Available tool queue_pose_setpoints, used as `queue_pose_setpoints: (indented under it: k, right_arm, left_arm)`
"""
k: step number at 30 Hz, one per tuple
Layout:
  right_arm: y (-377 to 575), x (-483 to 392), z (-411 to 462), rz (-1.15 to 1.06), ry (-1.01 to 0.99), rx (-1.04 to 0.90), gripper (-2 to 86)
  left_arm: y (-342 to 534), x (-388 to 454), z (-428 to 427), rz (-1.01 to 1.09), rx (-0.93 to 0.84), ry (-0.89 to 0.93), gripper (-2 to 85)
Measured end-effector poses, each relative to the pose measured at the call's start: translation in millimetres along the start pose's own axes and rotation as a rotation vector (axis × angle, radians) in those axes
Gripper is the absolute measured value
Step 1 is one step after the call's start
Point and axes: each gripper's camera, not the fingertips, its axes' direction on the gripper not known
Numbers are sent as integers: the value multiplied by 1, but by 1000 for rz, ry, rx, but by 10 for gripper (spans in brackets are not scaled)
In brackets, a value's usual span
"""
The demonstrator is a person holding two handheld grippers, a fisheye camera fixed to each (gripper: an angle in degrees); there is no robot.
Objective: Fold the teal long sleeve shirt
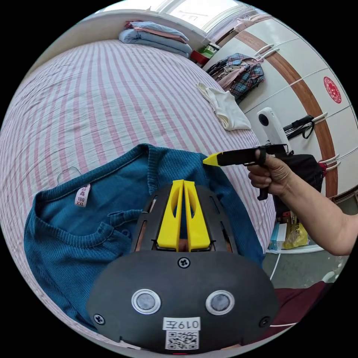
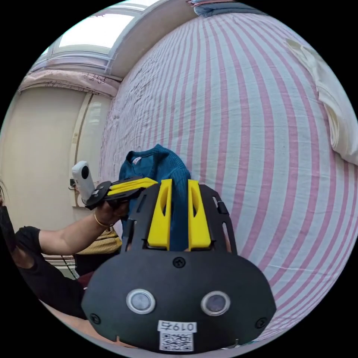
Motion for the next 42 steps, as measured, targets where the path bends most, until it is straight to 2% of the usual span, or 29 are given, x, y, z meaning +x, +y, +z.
queue_pose_setpoints:
  k: [3,7,14,19,25,30,32,37,42]
  right_arm:
    - [1,6,-3,-37,78,-6,84]
    - [0,22,13,-49,9,-77,38]
    - [1,8,-27,-176,200,112,-5]
    - [-14,18,9,-202,356,-46,-3]
    - [-7,36,4,-107,223,-19,71]
    - [48,40,-37,-35,219,184,59]
    - [89,27,-48,-56,325,238,23]
    - [166,4,-27,-61,647,116,-1]
    - [239,-8,-6,26,598,19,7]
  left_arm:
    - [-11,-10,-4,-44,44,40,8]
    - [-21,-17,3,-74,-10,-4,8]
    - [-42,-17,-1,-69,26,-55,10]
    - [-59,-14,13,-76,-34,-110,9]
    - [-70,-14,9,-84,-84,-81,9]
    - [-73,-2,-18,-71,14,-3,8]
    - [-70,8,-30,-47,49,-25,8]
    - [-36,51,-53,47,65,-21,7]
    - [32,109,-44,84,-68,11,8]
